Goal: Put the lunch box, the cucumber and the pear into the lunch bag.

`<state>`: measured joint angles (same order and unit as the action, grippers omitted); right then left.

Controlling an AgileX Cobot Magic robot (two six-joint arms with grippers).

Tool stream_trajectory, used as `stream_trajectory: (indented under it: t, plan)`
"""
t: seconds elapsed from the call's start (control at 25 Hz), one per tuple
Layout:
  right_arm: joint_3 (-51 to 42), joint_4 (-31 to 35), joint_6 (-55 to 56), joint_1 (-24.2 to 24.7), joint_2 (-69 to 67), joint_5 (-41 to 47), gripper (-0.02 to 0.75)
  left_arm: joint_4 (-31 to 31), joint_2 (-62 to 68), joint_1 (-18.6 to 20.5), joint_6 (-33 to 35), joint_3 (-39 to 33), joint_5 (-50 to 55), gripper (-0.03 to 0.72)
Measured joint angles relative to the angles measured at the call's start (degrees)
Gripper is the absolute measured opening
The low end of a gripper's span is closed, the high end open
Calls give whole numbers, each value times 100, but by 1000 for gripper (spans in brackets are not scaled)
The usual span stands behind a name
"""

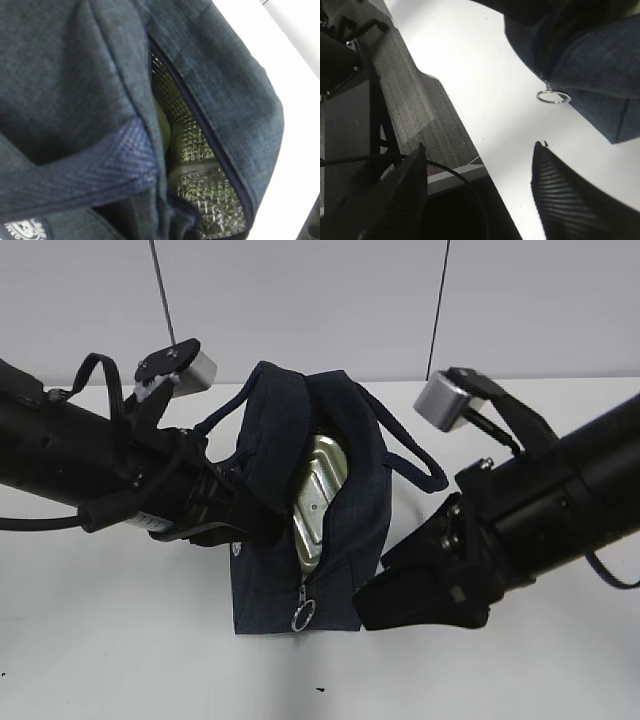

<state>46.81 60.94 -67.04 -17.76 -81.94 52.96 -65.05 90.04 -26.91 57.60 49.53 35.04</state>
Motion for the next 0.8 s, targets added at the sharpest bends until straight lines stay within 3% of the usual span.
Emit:
stream_trajectory:
  t: [0.12,0.24,0.8]
  plan:
    - [-435,677,-942,0,0,-134,502,5,0,0,0,0,-11,29]
    - [-662,871,-1316,0,0,-289,502,11,0,0,0,0,-17,-4]
    - [-783,1867,-1440,0,-175,-259,502,11,0,0,0,0,-96,-8]
